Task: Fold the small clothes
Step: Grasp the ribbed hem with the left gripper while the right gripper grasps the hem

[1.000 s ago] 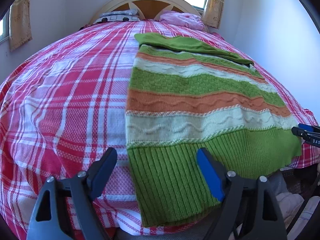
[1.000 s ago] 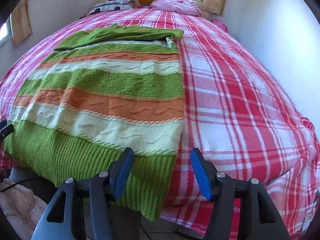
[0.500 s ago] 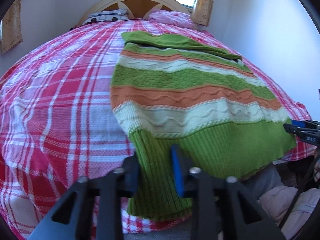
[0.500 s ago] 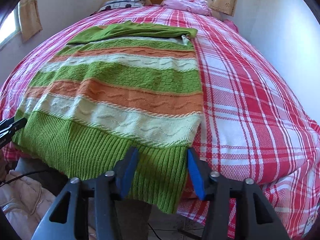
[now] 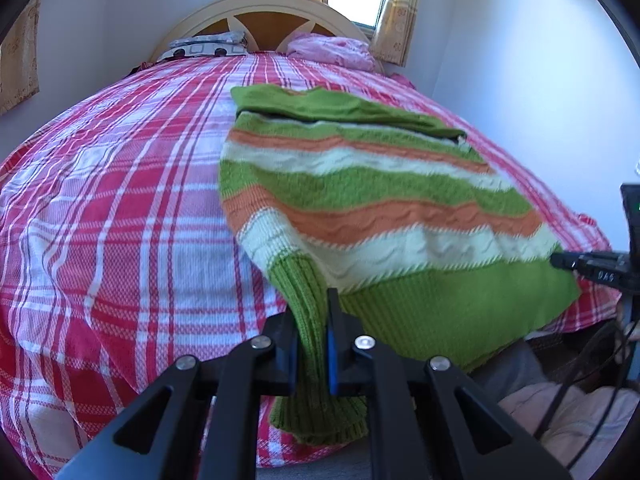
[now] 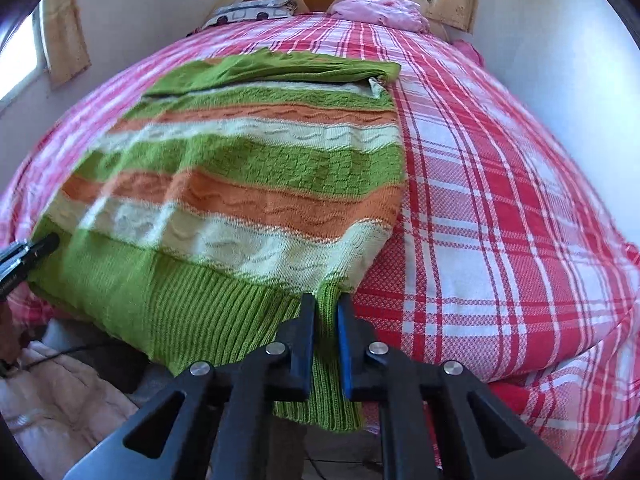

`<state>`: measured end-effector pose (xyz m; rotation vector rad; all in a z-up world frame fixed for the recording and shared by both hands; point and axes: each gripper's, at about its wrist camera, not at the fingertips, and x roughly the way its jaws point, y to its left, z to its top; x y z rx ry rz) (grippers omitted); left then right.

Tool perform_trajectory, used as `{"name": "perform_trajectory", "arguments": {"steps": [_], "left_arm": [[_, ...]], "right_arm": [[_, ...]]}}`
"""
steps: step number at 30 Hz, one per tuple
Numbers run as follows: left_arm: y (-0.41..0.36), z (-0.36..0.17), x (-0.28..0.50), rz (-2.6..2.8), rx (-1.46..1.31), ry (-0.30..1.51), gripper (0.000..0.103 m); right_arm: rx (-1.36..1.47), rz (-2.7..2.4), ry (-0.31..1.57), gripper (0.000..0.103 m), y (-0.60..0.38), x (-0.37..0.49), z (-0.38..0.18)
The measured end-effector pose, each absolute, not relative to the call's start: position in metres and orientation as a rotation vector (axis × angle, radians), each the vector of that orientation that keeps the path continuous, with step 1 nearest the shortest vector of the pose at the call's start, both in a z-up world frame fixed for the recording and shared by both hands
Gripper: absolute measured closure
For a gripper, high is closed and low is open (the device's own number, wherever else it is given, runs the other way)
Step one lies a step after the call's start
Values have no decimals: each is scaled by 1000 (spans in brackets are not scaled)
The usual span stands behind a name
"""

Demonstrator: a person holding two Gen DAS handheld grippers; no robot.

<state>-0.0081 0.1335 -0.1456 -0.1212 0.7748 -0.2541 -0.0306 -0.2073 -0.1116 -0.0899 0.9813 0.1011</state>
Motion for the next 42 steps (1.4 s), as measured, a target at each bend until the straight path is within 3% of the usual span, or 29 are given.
{"name": "perform_trajectory", "arguments": {"steps": [16,31,42], "left_arm": [[102,-91,75,-257,-63,687,92],[94,-116,179,-180,-91,804,92],[88,-129,216,-141,-95,882,90]], "right_arm": [[26,130,830,99,-214,10,-56],[74,-14,846,101,-239,138,-64],[47,-44,881,101,-245,185,-85]]}}
